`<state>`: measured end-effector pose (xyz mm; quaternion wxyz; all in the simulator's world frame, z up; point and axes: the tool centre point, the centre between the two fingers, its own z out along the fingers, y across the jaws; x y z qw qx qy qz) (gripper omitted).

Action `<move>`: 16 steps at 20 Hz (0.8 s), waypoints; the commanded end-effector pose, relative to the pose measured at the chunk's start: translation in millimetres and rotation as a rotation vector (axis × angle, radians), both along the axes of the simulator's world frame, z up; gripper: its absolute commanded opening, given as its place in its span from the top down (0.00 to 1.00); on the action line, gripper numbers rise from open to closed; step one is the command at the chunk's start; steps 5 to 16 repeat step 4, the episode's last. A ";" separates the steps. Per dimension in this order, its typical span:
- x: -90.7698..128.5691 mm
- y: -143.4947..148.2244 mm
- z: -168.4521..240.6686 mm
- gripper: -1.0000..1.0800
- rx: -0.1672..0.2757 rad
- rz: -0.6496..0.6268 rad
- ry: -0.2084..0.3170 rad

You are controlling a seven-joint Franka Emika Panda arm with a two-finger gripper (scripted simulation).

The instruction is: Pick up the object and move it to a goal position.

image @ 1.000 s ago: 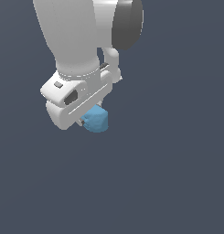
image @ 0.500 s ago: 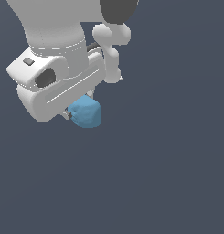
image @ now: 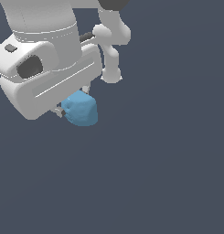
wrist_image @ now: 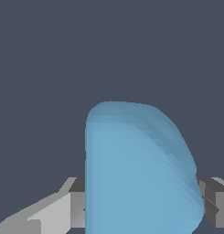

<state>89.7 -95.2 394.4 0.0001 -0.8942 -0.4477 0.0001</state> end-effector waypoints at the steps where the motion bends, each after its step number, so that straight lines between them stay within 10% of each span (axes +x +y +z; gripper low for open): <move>1: 1.1 -0.7 2.4 1.00 0.000 0.000 0.000; 16: 1.4 -0.9 3.0 1.00 0.000 0.000 0.000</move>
